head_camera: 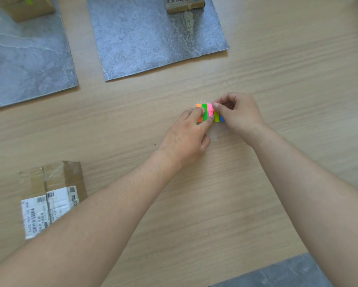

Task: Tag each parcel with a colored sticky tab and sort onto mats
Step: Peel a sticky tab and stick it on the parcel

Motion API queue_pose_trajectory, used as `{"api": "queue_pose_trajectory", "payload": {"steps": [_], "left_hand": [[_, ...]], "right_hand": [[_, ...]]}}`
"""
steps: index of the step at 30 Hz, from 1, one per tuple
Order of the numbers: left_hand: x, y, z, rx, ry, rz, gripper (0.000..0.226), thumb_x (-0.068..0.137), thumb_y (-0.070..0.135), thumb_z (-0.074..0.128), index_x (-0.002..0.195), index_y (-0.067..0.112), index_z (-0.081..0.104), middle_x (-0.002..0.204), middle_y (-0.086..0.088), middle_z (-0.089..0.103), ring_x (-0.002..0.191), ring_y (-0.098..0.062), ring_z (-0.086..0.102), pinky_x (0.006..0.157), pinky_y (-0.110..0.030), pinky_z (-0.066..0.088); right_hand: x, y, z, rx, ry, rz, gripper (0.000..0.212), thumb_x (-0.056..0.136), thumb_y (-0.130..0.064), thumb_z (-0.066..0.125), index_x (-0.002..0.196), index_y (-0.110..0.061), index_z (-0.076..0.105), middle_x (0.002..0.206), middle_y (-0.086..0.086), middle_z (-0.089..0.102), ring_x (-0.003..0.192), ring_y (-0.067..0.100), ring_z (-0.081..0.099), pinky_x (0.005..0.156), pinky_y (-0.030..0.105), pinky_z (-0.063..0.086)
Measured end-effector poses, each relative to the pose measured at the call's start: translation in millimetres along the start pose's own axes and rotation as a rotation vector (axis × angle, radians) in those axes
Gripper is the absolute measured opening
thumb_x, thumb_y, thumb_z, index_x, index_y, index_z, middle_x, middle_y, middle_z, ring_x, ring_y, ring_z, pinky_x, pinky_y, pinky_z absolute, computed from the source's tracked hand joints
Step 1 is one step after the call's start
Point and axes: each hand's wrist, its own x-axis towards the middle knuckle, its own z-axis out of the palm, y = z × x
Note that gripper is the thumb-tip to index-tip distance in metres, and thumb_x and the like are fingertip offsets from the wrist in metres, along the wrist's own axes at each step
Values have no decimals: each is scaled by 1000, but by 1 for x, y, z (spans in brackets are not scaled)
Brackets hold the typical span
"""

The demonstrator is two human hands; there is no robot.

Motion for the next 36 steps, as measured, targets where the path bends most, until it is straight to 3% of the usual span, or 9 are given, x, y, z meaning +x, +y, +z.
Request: {"api": "queue_pose_trajectory", "payload": {"steps": [3, 6, 10, 15, 19, 21, 24, 26, 36], "left_hand": [[1, 1, -2, 10, -9, -5, 63, 79, 34, 34, 132, 13, 62, 127, -18, 55, 109, -36, 53, 87, -41, 50], [-2, 2, -3, 9, -37, -10, 65, 81, 35, 34, 136, 13, 58, 135, -19, 51, 120, -37, 50, 95, -41, 47], [-2, 1, -6, -105, 4, -27, 54, 86, 30, 42, 135, 14, 60, 134, -17, 53, 118, -36, 53, 97, -41, 48], [-4, -2, -31, -620, 422, -336, 16, 91, 20, 67, 101, 13, 78, 100, -3, 73, 96, -17, 68, 90, -32, 53], [-17, -7, -55, -1118, 331, -610, 7, 87, 19, 77, 83, 14, 77, 73, 6, 71, 75, -10, 65, 92, -42, 57], [-29, -9, -62, -1165, 311, -618, 7, 86, 18, 78, 82, 12, 77, 72, 4, 70, 73, -9, 63, 89, -40, 58], [-51, -11, -69, -1165, 338, -606, 5, 85, 15, 79, 82, 12, 77, 74, 8, 73, 73, 0, 65, 75, -16, 50], [-68, -14, -72, -1187, 367, -612, 3, 84, 14, 80, 82, 13, 77, 80, 6, 76, 78, -2, 69, 74, -12, 48], [-178, -34, -87, -1005, 518, -683, 9, 85, 25, 80, 84, 16, 77, 95, -2, 76, 89, -16, 72, 88, -32, 58]], "right_hand": [[2, -3, 7, 209, 174, 119, 14, 92, -24, 72, 78, -26, 69, 71, -11, 67, 64, 1, 60, 72, 30, 56], [-5, -11, 7, 726, 469, 238, 10, 99, -14, 63, 90, -19, 62, 72, -1, 70, 55, 9, 64, 55, 26, 51], [-33, -14, 10, 978, 460, 103, 4, 96, -8, 69, 99, -8, 66, 86, 5, 78, 78, 19, 75, 61, 25, 55], [-63, -11, 28, 881, 373, -85, 9, 85, 2, 77, 90, -5, 77, 88, 16, 76, 82, 27, 71, 80, 37, 59], [-84, -22, 45, 765, 255, -219, 18, 82, 8, 75, 85, -10, 77, 82, 7, 75, 77, 17, 70, 77, 31, 57], [-93, -31, 52, 737, 193, -248, 16, 82, 8, 74, 85, -7, 76, 82, 10, 74, 74, 16, 70, 74, 29, 56], [-106, -41, 61, 714, 123, -287, 8, 82, 6, 73, 88, 0, 75, 82, 13, 73, 72, 18, 69, 71, 30, 54], [-116, -48, 67, 711, 81, -307, 8, 82, 5, 74, 88, 1, 75, 81, 13, 74, 73, 18, 68, 73, 31, 55], [-190, -77, 100, 713, -79, -345, 12, 91, -3, 73, 103, -3, 75, 84, 25, 72, 75, 25, 66, 76, 41, 58]]}}
